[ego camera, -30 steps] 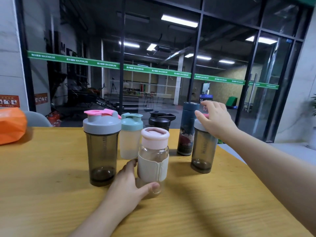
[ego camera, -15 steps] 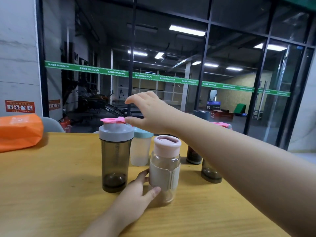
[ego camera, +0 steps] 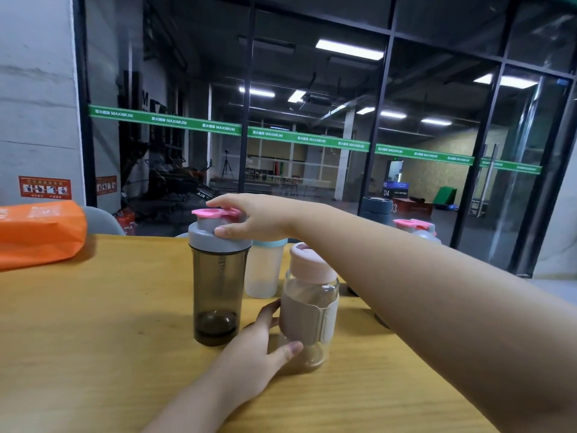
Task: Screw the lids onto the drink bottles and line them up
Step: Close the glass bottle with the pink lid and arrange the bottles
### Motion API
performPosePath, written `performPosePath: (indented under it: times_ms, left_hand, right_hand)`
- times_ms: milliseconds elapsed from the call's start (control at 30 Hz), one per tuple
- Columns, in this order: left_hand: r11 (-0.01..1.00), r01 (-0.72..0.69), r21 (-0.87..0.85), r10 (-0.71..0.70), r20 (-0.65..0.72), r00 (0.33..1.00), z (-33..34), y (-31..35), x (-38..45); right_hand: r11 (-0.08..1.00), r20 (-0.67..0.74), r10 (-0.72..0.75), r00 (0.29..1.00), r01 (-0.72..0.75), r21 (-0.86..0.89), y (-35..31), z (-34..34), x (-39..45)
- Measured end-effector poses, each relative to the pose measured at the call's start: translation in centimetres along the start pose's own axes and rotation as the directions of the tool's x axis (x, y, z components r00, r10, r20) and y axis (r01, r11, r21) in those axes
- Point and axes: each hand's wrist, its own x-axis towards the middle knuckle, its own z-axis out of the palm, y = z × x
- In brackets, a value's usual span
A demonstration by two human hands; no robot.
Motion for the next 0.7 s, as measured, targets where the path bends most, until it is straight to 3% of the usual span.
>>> performPosePath:
  times_ms: [233,467,700]
  left_hand:
    - [0.987,-0.069,0.142,0.075,-0.036,0.996,0.3,-0.8,0.3]
    - [0.966,-0.113,0.232,0.131,-0.065,0.989,0.5,-1.0,0.3]
    - [0.96,-0.15,0.236,0.17,-0.064,0.983,0.3,-0.3,-0.1]
  right_hand:
    - [0.996,0.018,-0.038,0.999,0.037,0.078,-1.0,0.7,0.0]
    - [0.996,-0.09,-0.081,0.993,0.083,0.022,-0.9,1.4,0.3]
    - [0.991,-0.351,-0.066,0.934,0.102,0.087,0.3,-1.2,-2.1]
